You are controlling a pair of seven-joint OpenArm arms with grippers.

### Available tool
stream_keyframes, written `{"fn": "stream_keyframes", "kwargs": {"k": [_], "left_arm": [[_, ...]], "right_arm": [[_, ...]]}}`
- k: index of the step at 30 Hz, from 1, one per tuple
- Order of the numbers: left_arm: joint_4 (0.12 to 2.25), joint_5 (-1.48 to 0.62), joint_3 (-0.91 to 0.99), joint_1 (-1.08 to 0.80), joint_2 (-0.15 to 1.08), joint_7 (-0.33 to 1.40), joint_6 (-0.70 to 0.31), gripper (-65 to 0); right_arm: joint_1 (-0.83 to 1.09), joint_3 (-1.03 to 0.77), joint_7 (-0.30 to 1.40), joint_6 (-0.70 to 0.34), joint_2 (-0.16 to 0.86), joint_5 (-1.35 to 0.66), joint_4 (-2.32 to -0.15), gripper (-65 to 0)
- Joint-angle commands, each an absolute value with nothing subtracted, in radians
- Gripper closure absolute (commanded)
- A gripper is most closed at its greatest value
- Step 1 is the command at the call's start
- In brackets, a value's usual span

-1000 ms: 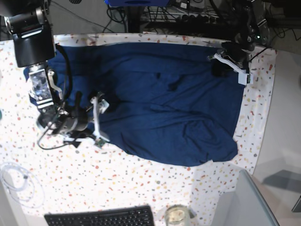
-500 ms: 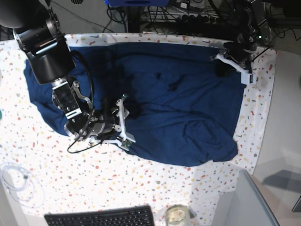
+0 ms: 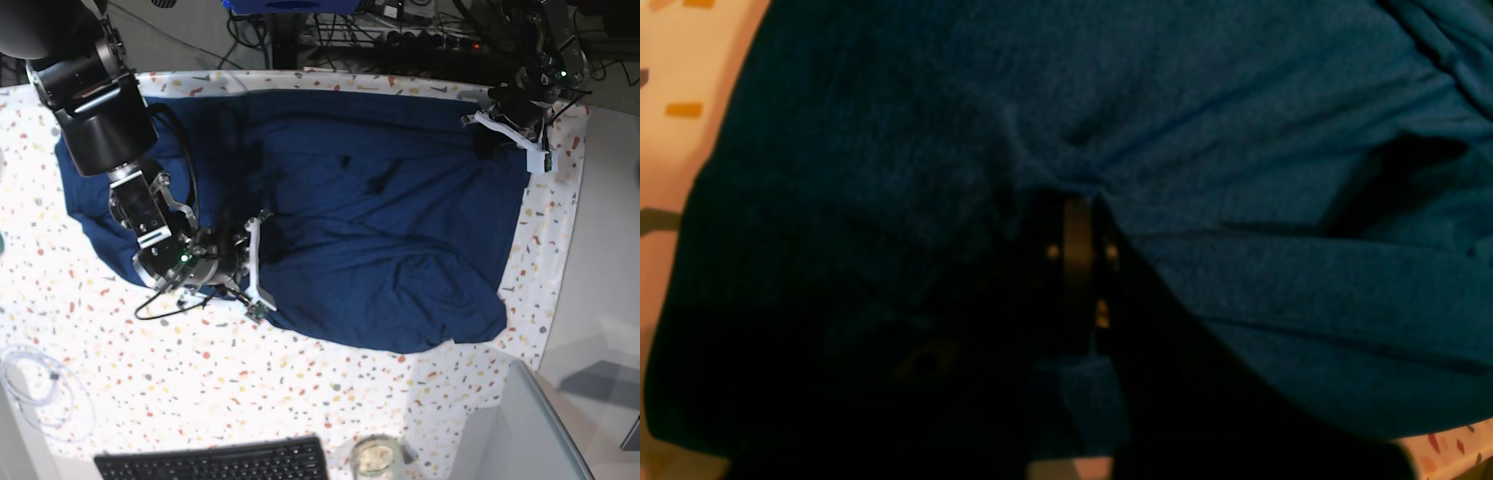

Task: Layout the t-shirt on the table in an organized manner, then fold the t-shirt properly
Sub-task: 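Reach the right gripper into the shirt middle and grasp the fabric, then drag the held fabric with the right gripper out to the shirt edge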

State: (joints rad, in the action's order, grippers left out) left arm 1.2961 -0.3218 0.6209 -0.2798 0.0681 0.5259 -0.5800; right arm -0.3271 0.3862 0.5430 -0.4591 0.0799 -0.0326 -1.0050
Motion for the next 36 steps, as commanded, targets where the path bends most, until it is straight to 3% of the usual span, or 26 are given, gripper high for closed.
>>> {"fn": "stream_keyframes", "kwargs": {"k": [1, 8, 14, 26, 32, 36], "left_arm": [[1.305, -0.314, 0.622, -0.282, 0.074, 0.532, -0.576, 0.0], [1.305, -0.315, 0.63, -0.282, 0.077, 0.532, -0.576, 0.0], [1.305, -0.315, 0.63, -0.282, 0.077, 0.532, -0.576, 0.0], [1.305, -0.311, 0.63, -0.282, 0.081, 0.532, -0.576, 0.0], [1.31, -0.311, 0.63, -0.282, 0.081, 0.533, -0.576, 0.0], [1.313, -0.317, 0.631, -0.282, 0.081, 0.533, -0.576, 0.0]], "right_arm": [[-0.357, 0.381, 0.53, -0.452, 0.084, -0.038, -1.017, -1.4], [-0.352, 0.374, 0.53, -0.452, 0.111, -0.038, -1.07, 0.0], [-0.366, 0.208, 0.555, -0.45, 0.148, -0.036, -1.125, 0.0], [-0.538, -0.013, 0.559, -0.45, 0.272, -0.036, -1.127, 0.0], [-0.595, -0.022, 0.516, -0.45, 0.302, -0.036, -1.127, -0.2], [-0.567, -0.016, 0.49, -0.45, 0.3, -0.036, -1.133, -9.0]]}}
